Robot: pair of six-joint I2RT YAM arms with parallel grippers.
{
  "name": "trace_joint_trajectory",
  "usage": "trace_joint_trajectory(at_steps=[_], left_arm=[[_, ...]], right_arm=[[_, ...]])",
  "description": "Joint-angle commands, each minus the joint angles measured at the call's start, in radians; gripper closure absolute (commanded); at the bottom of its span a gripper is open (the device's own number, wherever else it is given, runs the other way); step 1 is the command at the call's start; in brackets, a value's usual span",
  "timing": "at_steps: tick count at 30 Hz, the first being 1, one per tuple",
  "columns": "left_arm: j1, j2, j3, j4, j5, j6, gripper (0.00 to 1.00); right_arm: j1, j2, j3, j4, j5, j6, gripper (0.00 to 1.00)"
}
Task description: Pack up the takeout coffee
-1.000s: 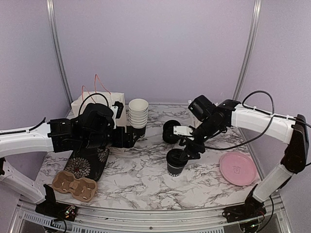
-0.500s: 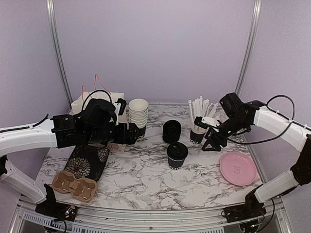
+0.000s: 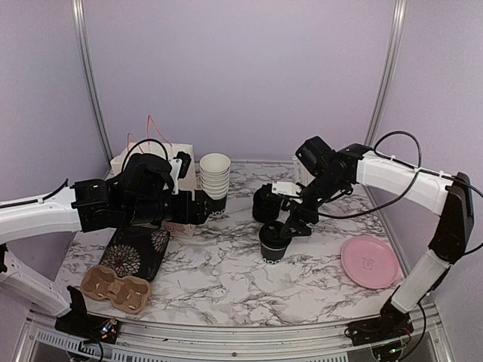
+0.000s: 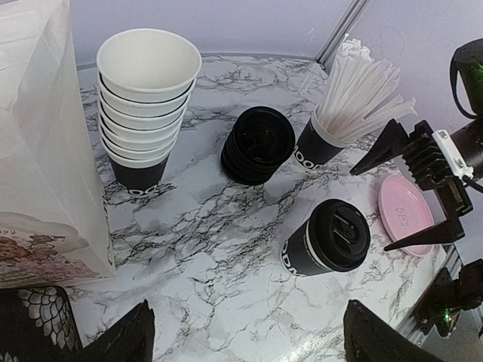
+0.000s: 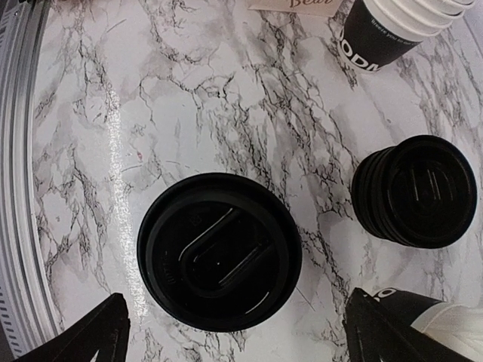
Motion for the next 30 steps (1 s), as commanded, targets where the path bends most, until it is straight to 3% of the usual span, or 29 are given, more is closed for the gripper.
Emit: trace_joint_trajectory(at_steps=[1,10,30], left_arm=[[0.010,-0.046,-0.029,0.002,-0.029,0.004,0.12],[0.022,-0.038,-0.040,0.003,-0.015,0.005,0.12],[0.027,-0.034,-0.057,0.006,0.013,-0.021,0.12]], right_arm=[[0.033,0.065,0.081,-0.050,0.033,-0.031,0.01],[0.061,0.120,0.100,-0.061,0.053,-0.027,0.03],[0.084,0.102,0.089,-0.090,0.100,0.012,0.31]])
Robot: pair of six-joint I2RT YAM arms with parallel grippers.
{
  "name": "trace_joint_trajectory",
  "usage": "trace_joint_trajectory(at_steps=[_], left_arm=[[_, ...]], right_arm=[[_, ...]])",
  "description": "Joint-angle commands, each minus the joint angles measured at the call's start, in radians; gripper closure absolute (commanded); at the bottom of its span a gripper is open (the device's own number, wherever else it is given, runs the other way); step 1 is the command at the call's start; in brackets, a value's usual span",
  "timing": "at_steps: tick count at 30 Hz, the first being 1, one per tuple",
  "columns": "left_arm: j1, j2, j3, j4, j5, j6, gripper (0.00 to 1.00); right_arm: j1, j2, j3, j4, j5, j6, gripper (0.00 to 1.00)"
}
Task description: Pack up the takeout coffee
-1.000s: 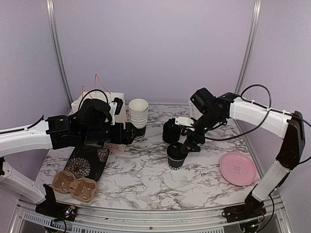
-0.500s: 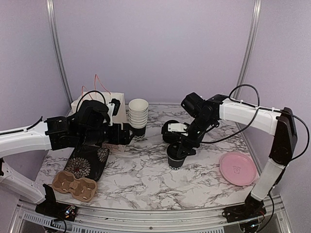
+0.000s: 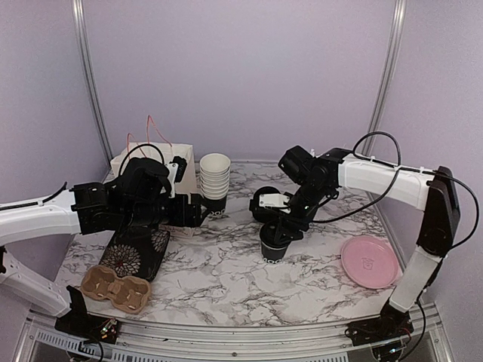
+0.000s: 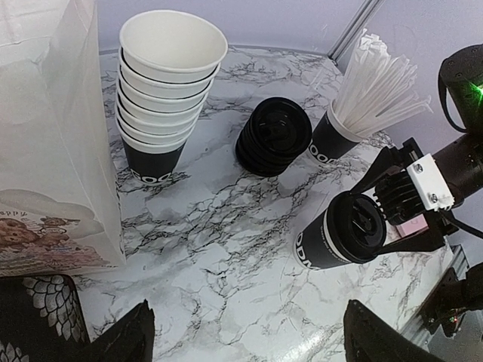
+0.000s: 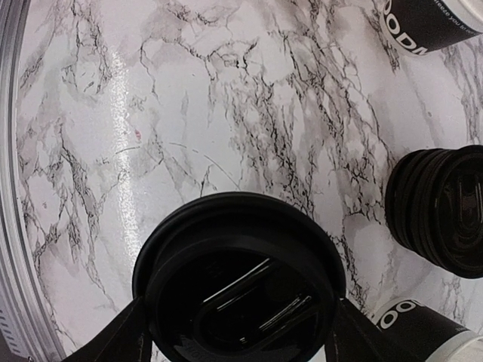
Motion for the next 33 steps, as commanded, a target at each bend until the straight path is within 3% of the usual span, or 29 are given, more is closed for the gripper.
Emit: trace_joint_trajectory(at_steps=[1,5,18,27,33], left_arm=[[0.007,-0.008,-0.005,0.006,0.010,-0.003,0.12],[0.006,-0.007,0.001,0.008,0.011,-0.001,0.13],[0.010,0.031,0.030,0.017,0.032,0.025,0.13],[0.018,0.049,0.055,0.018,0.041,0.070,0.12],[0.043,0.084,0.160,-0.039,0.026,0.247,0.13]], right_arm=[[0.006,-0.045,0.019,-0.044,0.016,0.020,0.31],[-0.037,-0.114,-0.031,-0.053,0.038,0.036,0.32],[-0.414,-0.345,-0.221,-0.020,0.075,0.021,0.33],[-0.594,-0.313,-0.251,0.093,0.082,0.038,0.33],[-0.618,-0.248,-0.262,0.112,0.077,0.048,0.29]])
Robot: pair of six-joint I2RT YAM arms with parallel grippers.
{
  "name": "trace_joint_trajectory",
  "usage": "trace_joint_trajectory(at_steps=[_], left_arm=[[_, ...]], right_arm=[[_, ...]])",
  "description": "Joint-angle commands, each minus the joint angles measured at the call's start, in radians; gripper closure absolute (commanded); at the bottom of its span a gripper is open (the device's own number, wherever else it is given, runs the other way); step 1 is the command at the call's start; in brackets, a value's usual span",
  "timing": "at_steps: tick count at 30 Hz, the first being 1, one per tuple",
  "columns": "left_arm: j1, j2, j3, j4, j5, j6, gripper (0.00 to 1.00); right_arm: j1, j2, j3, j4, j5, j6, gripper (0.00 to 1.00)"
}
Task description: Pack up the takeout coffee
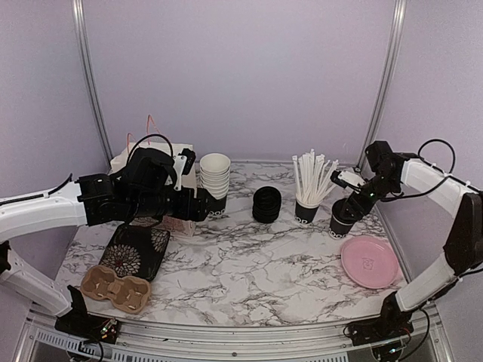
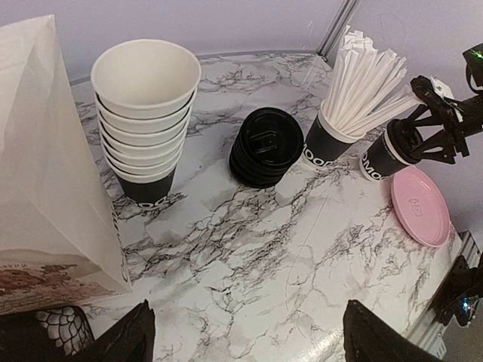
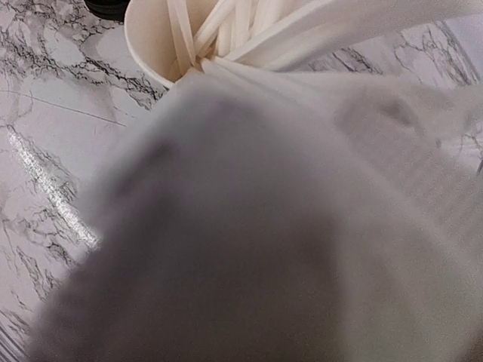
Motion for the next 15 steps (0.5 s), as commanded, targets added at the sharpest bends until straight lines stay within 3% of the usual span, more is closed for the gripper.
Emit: trace_joint_trajectory(at_steps=[1,10,15], left_arm=[[0.027,0.045,0.130,-0.064,-0.020,0.194,0.13],[0.109,0.277,0.496,-0.283,-0.044,0.447,0.15],[0.138,0.405,0.625,-0.338,-0.070,0.508,0.24]], right_arm=[[-0.009,0.042,-0.009,0.042,0.001,0.024,0.26],[-0.011,-0.001,0.055,-0.006,-0.009,0.103,0.10],[-0.011,-0.105,0.059,-0.033,-0.021,0.146,0.07]])
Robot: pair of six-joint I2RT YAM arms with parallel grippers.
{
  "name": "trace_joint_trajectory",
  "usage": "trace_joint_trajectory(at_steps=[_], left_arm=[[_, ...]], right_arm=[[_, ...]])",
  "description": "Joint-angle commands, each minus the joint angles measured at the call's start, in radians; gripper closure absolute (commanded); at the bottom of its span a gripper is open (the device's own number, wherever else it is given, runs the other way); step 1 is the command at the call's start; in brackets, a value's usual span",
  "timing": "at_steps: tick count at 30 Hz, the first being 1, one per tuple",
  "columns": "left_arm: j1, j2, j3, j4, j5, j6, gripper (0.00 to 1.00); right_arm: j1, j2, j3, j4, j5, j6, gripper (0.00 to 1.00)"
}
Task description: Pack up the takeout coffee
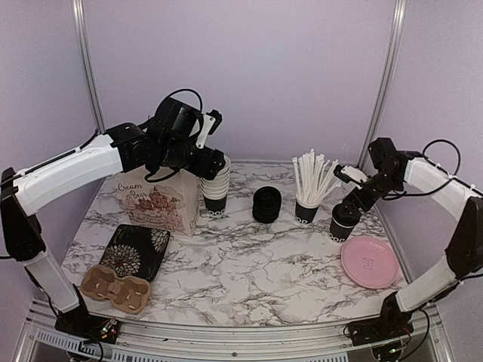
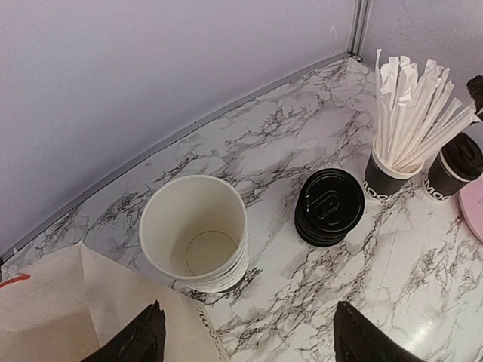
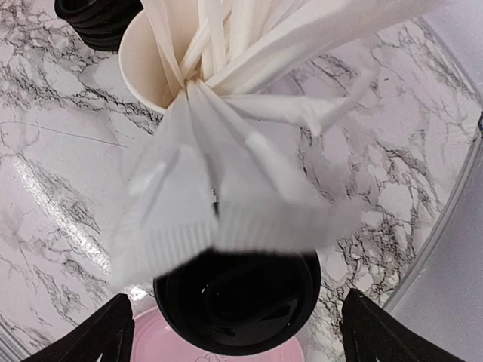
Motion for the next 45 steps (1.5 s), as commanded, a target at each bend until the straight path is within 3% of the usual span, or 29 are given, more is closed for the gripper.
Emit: trace_joint_trajectory(at_steps=[1,6,14,19,25,36,41,45], left_arm=[[0.029,0.100,0.098,-0.120,-0.033,0.092,0.26],[0.071,0.190,0.203,-0.173,0.057,0.083,0.41],[0.079,0.278,0.293,-0.189,0.114,0.109,0.49],[0.083,0.333,0.344,-0.213,0.131,0.110,0.58],[0.088,0.371,0.371,-0.219,0.124,0.114,0.62],[0.093,0.419,0.422,-0.236,0.096,0.128,0.86],[0.098,0.428,0.431,-0.237,0.094,0.132,0.88],[0.101,0.434,0.436,-0.244,0.097,0.130,0.75]], right_arm=[[-0.006,-0.118,0.041,-0.041,-0.023,0.062,0.07],[-0.006,-0.213,-0.017,-0.038,-0.078,0.078,0.07],[-0.002,-0.281,-0.073,-0.012,-0.145,0.074,0.09],[0.000,-0.284,-0.094,-0.001,-0.189,0.069,0.12],[0.004,-0.282,-0.108,0.012,-0.201,0.067,0.13],[0.006,-0.275,-0.135,0.032,-0.212,0.069,0.15],[0.006,-0.263,-0.139,0.039,-0.214,0.071,0.16],[0.006,-0.257,-0.140,0.039,-0.221,0.071,0.16]])
